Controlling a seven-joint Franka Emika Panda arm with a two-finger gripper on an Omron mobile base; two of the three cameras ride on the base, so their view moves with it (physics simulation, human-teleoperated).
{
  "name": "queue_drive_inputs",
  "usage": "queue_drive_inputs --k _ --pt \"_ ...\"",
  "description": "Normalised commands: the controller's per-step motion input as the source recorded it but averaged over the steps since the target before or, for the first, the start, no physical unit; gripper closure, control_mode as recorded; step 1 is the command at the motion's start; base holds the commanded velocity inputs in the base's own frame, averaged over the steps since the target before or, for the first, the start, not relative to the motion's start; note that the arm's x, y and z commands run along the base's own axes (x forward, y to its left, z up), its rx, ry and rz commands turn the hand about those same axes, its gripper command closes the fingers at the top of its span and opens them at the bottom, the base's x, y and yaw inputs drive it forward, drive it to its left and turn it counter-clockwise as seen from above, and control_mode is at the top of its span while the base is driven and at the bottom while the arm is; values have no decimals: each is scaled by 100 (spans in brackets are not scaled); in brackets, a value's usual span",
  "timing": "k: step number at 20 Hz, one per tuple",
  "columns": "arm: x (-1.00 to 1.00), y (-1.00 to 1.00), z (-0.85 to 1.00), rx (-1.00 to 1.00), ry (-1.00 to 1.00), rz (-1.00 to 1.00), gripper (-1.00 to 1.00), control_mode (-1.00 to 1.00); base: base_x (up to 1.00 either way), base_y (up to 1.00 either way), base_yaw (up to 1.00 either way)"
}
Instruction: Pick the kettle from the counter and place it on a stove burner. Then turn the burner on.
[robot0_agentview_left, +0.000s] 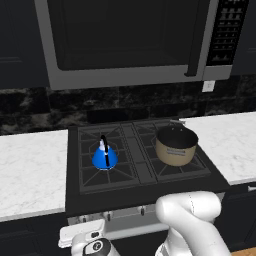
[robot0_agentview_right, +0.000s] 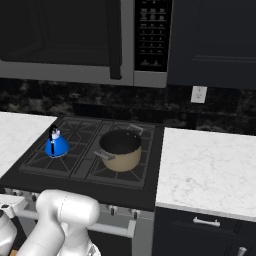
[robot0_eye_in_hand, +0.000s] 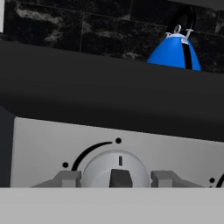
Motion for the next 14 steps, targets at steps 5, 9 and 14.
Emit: queue_drive_inputs --k 5,9,14 --pt "0 0 0 0 0 0 100 -100 0 0 0" --pt "0 0 0 -1 -2 0 100 -100 0 0 0" --pt "-2 0 0 -9 -3 0 100 -100 0 0 0"
